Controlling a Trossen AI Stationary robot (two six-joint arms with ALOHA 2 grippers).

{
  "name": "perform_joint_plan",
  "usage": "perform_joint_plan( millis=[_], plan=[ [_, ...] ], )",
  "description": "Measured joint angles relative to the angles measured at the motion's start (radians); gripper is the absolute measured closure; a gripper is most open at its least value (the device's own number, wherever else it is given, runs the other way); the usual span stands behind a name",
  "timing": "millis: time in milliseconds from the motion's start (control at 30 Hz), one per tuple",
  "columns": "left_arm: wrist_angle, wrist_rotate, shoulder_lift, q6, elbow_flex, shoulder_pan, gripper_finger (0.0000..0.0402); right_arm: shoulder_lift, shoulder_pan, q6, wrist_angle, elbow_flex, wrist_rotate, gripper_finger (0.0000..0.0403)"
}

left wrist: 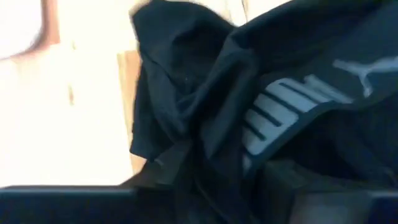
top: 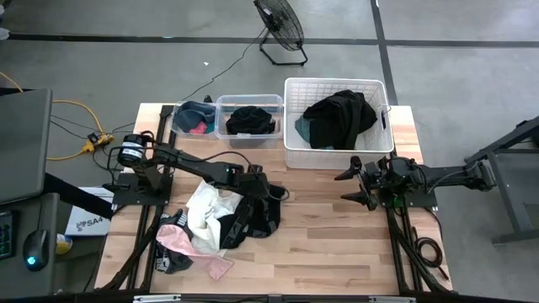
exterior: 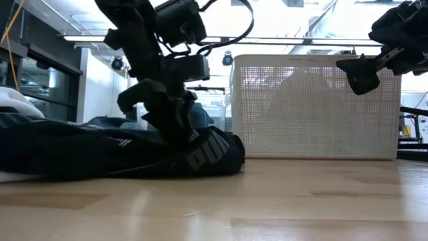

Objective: Pick & Place Cloths
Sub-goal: Put the black boxer into the right transparent bin

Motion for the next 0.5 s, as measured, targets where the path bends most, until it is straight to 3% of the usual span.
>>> perform_joint_plan(
  millis=[200, 500],
  plan=[
    [-0.002, -0.002, -0.001, 0.006, 0.001, 0.009, 0.0388, 0.000, 0.000, 0.000, 0.000, 0.000, 0.000, 0.0085],
    [0.014, -0.094, -0.044, -0.019, 0.001, -0.001, 0.0398, 0.000, 0.000, 0.000, 0.000, 0.000, 0.000, 0.0085]
  ],
)
